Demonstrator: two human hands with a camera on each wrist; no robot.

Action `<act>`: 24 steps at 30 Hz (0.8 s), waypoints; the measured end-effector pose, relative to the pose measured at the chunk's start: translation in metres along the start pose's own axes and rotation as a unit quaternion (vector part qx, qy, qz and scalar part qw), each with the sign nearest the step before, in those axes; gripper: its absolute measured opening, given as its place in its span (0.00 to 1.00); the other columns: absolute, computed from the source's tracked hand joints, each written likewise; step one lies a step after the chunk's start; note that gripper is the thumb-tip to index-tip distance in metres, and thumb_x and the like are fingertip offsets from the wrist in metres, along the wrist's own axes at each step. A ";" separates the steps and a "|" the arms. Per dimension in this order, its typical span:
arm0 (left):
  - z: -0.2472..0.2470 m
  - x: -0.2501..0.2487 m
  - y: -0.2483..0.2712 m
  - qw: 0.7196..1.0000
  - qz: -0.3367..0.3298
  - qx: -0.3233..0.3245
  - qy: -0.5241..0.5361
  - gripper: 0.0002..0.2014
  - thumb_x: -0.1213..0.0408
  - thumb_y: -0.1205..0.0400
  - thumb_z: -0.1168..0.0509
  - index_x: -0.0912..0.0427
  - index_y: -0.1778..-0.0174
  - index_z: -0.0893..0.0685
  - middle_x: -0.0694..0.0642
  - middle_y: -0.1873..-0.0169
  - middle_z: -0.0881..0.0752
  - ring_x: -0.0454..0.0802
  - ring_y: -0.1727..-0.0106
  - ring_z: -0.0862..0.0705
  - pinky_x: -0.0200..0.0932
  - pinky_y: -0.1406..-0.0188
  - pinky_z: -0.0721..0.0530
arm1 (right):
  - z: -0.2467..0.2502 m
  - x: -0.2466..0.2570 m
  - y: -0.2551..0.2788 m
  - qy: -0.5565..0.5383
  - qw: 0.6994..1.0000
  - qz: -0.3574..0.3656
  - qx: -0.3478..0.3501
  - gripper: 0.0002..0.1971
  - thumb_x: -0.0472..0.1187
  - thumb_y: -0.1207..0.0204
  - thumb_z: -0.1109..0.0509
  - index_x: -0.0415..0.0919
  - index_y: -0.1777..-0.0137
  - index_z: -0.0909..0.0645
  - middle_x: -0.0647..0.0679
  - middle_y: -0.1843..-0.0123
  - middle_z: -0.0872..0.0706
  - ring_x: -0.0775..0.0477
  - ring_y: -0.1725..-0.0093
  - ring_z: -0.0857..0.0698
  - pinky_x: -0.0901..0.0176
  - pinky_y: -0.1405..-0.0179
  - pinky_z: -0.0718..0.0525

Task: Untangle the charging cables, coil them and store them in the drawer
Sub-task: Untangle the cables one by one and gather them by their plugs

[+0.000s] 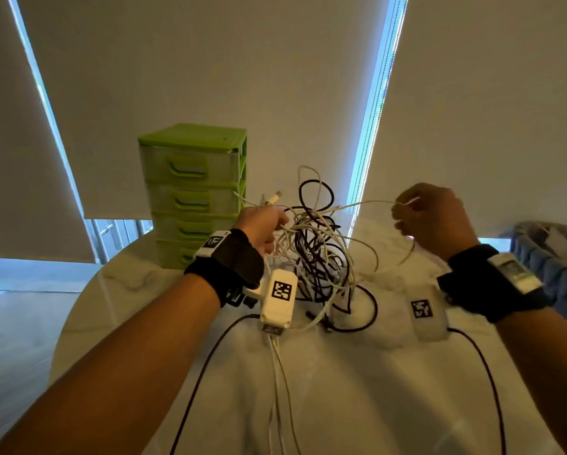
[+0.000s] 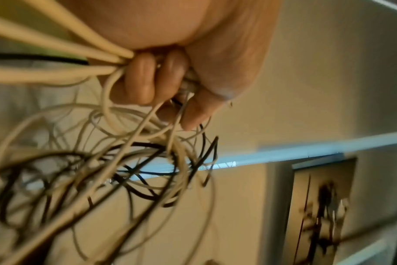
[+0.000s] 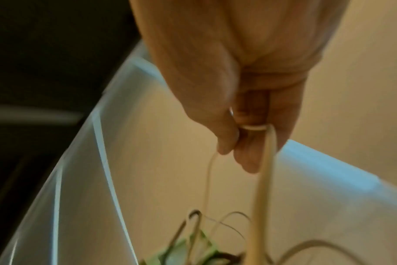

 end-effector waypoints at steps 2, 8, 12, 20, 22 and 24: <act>0.005 0.005 -0.007 0.994 0.058 0.089 0.028 0.11 0.76 0.21 0.40 0.58 0.66 0.29 0.51 0.74 0.31 0.41 0.86 0.43 0.31 0.89 0.43 | 0.003 -0.006 -0.002 -0.091 0.988 -0.091 0.084 0.09 0.36 0.21 0.30 0.29 0.48 0.17 0.38 0.62 0.12 0.40 0.68 0.14 0.48 0.64 0.12; 0.005 0.005 -0.004 0.954 0.120 0.265 0.069 0.08 0.72 0.15 0.45 0.61 0.57 0.24 0.51 0.76 0.25 0.38 0.88 0.41 0.32 0.86 0.46 | -0.015 0.002 0.006 0.112 0.991 0.066 0.022 0.14 0.47 0.23 0.27 0.45 0.40 0.17 0.49 0.52 0.16 0.51 0.57 0.18 0.61 0.55 0.23; -0.004 0.001 0.009 0.944 0.092 0.310 0.070 0.07 0.72 0.16 0.46 0.60 0.55 0.24 0.51 0.79 0.24 0.38 0.89 0.40 0.34 0.82 0.49 | -0.048 0.043 0.040 0.135 0.952 0.259 0.094 0.17 0.57 0.26 0.30 0.50 0.42 0.16 0.53 0.53 0.21 0.57 0.60 0.23 0.63 0.61 0.26; 0.008 0.002 0.014 0.952 0.051 0.257 0.157 0.16 0.77 0.18 0.49 0.55 0.46 0.20 0.48 0.86 0.30 0.38 0.90 0.41 0.31 0.85 0.47 | -0.043 0.012 0.020 0.243 0.945 0.187 0.113 0.07 0.41 0.20 0.34 0.45 0.49 0.14 0.49 0.59 0.19 0.47 0.59 0.20 0.60 0.60 0.30; 0.012 0.000 0.009 0.974 0.047 0.194 0.110 0.12 0.78 0.20 0.48 0.58 0.62 0.25 0.48 0.87 0.34 0.39 0.91 0.43 0.31 0.89 0.46 | -0.030 0.002 0.010 0.239 0.955 0.145 0.100 0.06 0.36 0.22 0.34 0.43 0.54 0.14 0.45 0.57 0.14 0.42 0.56 0.16 0.59 0.59 0.27; 0.019 0.002 0.003 0.991 0.044 0.113 0.062 0.16 0.79 0.23 0.47 0.57 0.72 0.28 0.48 0.85 0.38 0.40 0.90 0.45 0.31 0.89 0.48 | -0.013 -0.008 -0.002 0.218 0.969 0.095 0.060 0.06 0.35 0.24 0.33 0.41 0.55 0.14 0.41 0.54 0.11 0.37 0.52 0.14 0.54 0.53 0.21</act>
Point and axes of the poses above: each hand's wrist, its own y-axis away from the middle knuckle, its own z-axis out of the back of the hand, x = y × z, the point moved 1 cm from there along -y, towards the middle knuckle
